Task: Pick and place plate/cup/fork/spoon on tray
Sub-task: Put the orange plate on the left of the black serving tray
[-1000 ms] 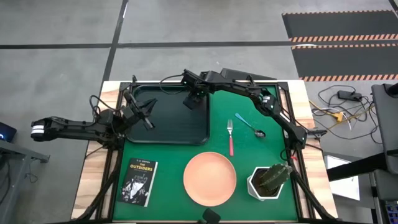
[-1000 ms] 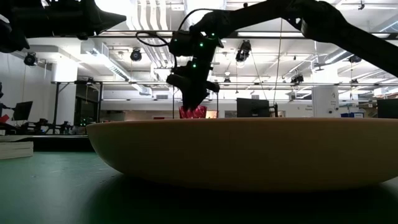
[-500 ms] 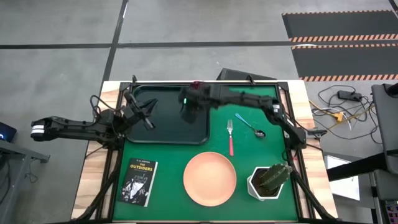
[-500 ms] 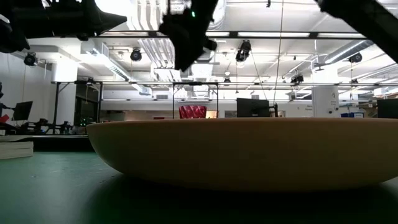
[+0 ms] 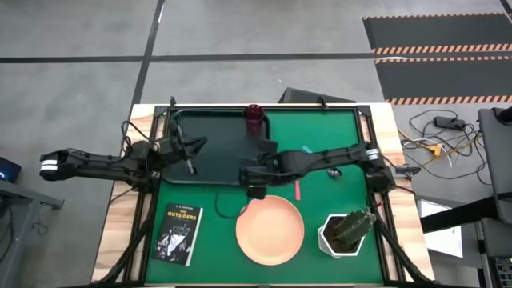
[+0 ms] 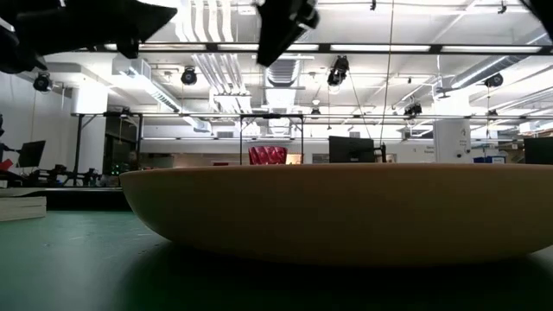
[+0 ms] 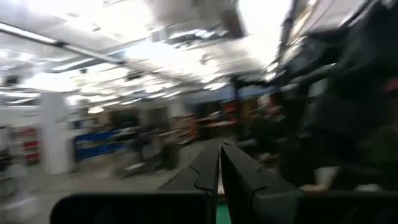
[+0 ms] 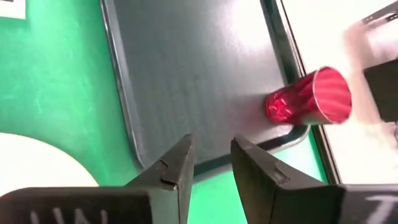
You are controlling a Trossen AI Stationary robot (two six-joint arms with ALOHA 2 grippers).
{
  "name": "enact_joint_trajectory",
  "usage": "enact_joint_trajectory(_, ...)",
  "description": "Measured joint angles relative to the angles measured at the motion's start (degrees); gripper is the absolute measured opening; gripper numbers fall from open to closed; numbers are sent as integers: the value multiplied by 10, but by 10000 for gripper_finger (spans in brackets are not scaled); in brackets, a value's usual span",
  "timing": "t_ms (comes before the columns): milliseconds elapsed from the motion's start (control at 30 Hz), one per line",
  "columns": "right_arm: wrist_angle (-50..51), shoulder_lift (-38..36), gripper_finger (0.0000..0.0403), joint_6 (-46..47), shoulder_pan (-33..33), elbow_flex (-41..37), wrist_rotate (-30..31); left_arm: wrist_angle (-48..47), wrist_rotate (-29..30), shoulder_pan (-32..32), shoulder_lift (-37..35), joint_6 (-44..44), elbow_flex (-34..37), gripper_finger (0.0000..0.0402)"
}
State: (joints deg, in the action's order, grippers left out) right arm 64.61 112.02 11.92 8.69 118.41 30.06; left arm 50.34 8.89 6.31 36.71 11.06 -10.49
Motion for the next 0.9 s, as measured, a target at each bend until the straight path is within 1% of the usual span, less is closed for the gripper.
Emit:
enact_joint_trajectory(67,-52,-42,91,1,5,-61,2,14,-24,0,0,-28,-1,0)
enact_joint_trajectory(300,-273,-205,83,-37,17,-308,0,15,-57,-1,2,-125,-1,0)
enact_joint_trajectory(433,-394,-302,81,-56,24,-438,0,8,-108,-1,8,-209,-1,0)
enact_joint_trajectory(567,-501,-391,84,-72,34,-553,0,-30,-172,-1,11,-306,-1,0)
enact_joint_trajectory(633,-554,-432,83,-87,39,-604,0,-49,-190,-2,17,-351,-1,0)
enact_joint_trajectory(800,-688,-521,75,-140,51,-716,0,-59,-186,-19,51,-409,-1,0)
enact_joint_trajectory(900,-747,-570,70,-168,59,-766,-5,-55,-149,-44,84,-423,-8,0)
